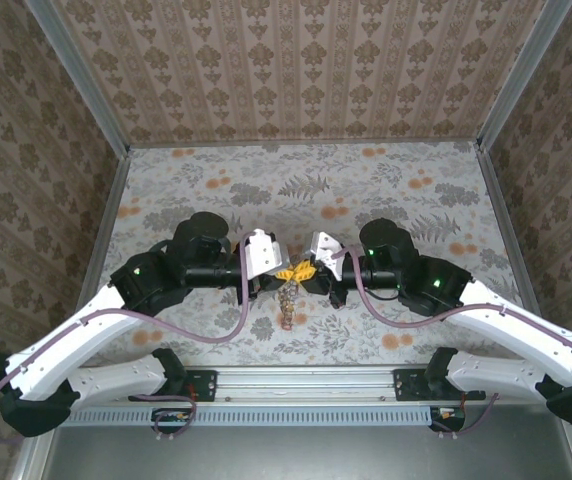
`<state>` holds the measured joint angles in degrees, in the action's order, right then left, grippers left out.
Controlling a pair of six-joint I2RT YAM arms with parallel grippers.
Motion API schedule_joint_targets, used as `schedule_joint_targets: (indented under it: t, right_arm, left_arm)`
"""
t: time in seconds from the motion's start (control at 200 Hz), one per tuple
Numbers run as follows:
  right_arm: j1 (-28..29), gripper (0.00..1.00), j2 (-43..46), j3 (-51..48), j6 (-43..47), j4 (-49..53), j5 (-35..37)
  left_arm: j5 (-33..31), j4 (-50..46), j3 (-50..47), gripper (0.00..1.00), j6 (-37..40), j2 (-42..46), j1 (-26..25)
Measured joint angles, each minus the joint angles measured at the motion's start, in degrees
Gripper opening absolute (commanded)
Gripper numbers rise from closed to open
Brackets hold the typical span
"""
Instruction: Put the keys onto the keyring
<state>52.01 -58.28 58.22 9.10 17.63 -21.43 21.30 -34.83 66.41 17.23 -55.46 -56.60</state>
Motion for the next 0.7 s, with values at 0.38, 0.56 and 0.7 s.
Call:
schedule_joint_targets:
  t: [0.38, 0.56, 0.7]
  right_arm:
    - [0.0, 0.0, 0.4, 0.0, 0.0, -0.5, -1.4]
    - [0.2, 0.1, 1.1, -0.5, -0.1, -1.6, -2.6]
    - [0.3, 0.15, 1.6, -1.0, -0.5, -2.9, -3.5]
  left_arm:
    - [0.0, 1.3, -1.3, 0.0, 0.6, 1.7, -0.4]
    - [2.0, 7.1, -5.8, 0.0, -0.2, 5.5, -0.4]
    - [4.0, 12.7, -9.8, 0.0, -2.0, 8.2, -0.3]
